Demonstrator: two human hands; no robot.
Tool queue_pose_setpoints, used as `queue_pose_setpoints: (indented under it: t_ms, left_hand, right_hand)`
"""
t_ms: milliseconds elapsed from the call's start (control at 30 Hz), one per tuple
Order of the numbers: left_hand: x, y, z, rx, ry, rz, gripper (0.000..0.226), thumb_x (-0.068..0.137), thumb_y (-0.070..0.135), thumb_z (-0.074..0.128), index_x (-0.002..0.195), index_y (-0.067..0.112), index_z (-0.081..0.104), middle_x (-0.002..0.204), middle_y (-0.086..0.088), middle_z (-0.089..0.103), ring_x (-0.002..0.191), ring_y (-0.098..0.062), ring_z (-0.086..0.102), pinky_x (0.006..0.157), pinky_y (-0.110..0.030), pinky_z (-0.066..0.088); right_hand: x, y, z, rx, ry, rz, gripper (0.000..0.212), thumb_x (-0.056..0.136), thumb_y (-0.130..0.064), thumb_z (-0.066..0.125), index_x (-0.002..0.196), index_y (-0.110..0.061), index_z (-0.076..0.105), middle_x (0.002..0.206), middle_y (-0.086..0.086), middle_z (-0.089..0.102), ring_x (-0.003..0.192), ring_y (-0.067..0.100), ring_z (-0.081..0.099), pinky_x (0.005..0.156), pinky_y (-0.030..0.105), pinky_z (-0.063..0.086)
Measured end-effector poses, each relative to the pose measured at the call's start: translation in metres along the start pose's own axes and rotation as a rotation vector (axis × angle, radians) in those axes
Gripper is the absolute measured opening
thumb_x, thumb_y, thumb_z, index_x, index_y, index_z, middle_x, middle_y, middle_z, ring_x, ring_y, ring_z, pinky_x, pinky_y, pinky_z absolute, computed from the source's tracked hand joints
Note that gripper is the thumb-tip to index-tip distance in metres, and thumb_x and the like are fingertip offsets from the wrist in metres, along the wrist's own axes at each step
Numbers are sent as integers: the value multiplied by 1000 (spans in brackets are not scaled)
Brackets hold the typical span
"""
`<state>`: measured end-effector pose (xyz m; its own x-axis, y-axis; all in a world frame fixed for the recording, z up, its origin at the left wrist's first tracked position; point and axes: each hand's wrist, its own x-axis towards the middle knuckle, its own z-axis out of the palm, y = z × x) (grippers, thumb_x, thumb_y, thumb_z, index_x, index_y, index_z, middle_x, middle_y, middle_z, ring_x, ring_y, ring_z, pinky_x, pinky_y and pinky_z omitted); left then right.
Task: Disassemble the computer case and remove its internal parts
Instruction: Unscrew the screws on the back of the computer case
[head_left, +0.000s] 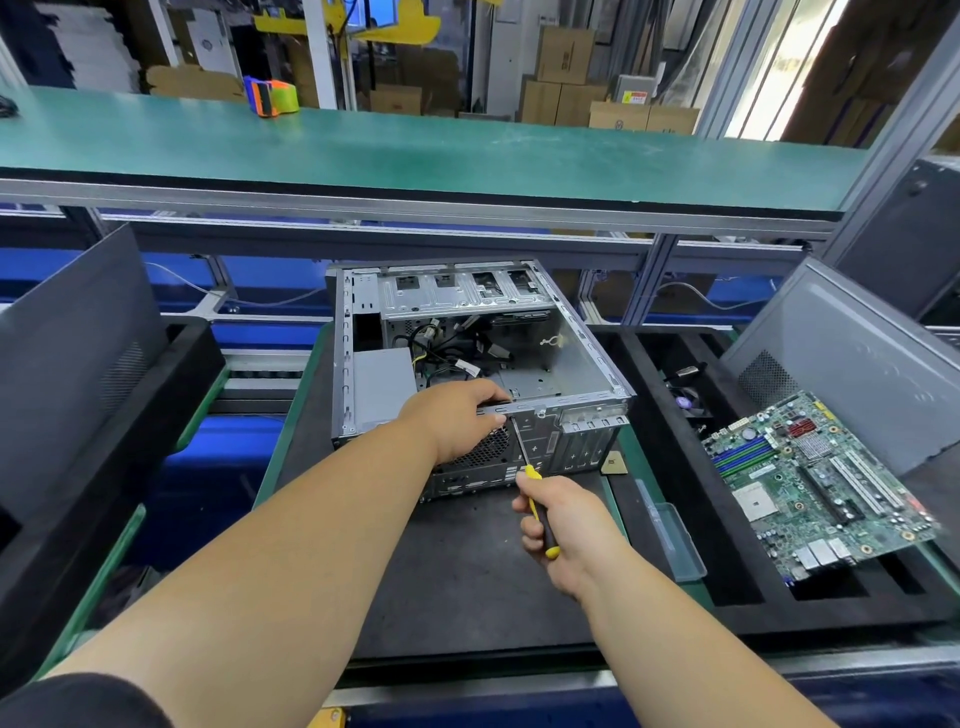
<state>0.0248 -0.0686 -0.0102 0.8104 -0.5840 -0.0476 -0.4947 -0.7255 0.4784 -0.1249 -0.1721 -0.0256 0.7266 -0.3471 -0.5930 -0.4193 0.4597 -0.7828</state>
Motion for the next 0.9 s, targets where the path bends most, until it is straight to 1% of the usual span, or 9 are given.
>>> queue_pose_setpoints:
  t_ms: [100,167,233,300,433,700,800,867,900]
  left_hand:
    - [0,0,1,5,4,4,29,94,44,54,123,46,54,121,15,63,107,-14,57,82,-29,44]
    - [0,0,1,5,9,5,29,94,44,54,123,46,54,122,15,63,108,-14,57,81,-29,43]
    - [0,0,1,3,13,5,29,94,44,54,123,46,54,121,15,63,107,-14,57,78,-27,40]
    - [0,0,1,1,14,8,29,94,44,54,124,46,54,122,15,63,107,-14,57,77,-27,39]
    - [0,0,1,-9,16,9,30,94,44,55,124,45,55,124,16,62,109,-14,56,79,-27,40]
    - [-1,1,1,2,18,5,29,94,45,54,123,46,54,122,15,62,106,-14,57,77,-28,41]
    - [-1,1,1,3,20,4,29,94,45,54,123,46,54,121,15,63,105,-13,57,75,-27,38]
    - [-1,1,0,3,19,4,29,94,44,54,123,45,54,120,15,63,104,-14,57,75,-28,38]
    - [-1,1,0,2,17,4,29,94,44,54,123,46,54,119,15,63,102,-13,57,75,-28,39]
  right_hand:
    - [-1,-2,1,49,-12,38,21,94,-25,63,83,-9,55,63,7,55,37,10,37,36,19,28]
    - [-2,-5,0,101,-36,84,33,98,-32,54,84,-3,59,60,9,56,37,11,38,36,20,30]
    - [-3,-5,0,130,-49,99,37,101,-28,44,86,1,62,58,9,58,37,11,40,35,20,33]
    - [-5,-5,-1,121,-35,86,35,102,-23,45,85,1,63,59,8,59,39,10,43,36,19,37]
    - [-6,-6,-3,35,26,58,24,98,-23,58,84,-5,65,67,5,61,40,11,49,37,19,41]
    - [-1,1,1,-64,43,-88,21,95,-21,64,92,-11,46,69,5,45,41,11,41,40,23,32]
    - [0,0,0,-406,169,-227,24,93,-26,64,89,-15,43,70,4,50,47,15,43,43,24,33]
    - [0,-1,-2,-749,268,-380,25,92,-28,62,87,-18,40,77,2,54,57,16,47,48,27,33]
    - [0,-1,-3,-851,287,-432,23,92,-28,62,90,-19,40,83,2,56,62,17,49,50,28,33]
